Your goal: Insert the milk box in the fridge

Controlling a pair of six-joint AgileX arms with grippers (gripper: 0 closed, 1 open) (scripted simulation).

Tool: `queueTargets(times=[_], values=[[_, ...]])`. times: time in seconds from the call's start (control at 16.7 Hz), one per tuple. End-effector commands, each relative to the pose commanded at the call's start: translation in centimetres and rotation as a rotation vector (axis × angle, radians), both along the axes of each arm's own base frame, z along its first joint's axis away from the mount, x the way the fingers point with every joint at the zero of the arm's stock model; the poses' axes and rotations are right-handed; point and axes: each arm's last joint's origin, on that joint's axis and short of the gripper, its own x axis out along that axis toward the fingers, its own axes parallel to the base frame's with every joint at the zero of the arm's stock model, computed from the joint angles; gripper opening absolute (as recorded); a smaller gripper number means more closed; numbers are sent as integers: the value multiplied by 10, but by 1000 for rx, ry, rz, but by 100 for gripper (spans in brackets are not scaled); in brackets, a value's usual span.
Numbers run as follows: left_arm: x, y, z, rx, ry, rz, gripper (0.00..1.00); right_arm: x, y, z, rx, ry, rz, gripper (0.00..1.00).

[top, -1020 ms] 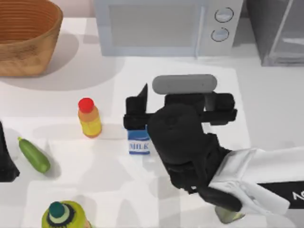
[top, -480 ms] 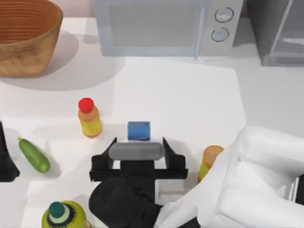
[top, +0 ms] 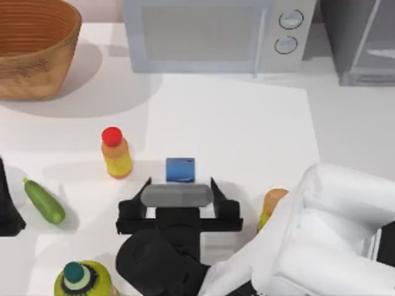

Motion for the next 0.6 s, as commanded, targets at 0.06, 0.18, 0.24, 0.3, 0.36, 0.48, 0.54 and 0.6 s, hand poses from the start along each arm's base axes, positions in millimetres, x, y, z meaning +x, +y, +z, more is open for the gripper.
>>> queueTargets(times=[0.06,0.18,0.24,0.3,0.36,0.48,0.54,0.6], values=[[0,0,0,0,0,0,100,6,0,-1,1,0,0,100],[0,0,0,0,0,0,100,23,0,-5,0,1,-2,100],[0,0,0,0,0,0,100,31,-1,-7,0,1,-3,100],[0,0,0,0,0,0,100,38,-1,-8,0,0,-2,100],[0,0,0,0,0,0,100,42,0,-9,0,-2,0,100],[0,0,0,0,0,0,100,43,0,-9,1,-2,1,100],[0,0,0,0,0,0,100,43,0,-9,1,-2,1,100],[0,0,0,0,0,0,100,43,0,-9,1,-2,1,100]])
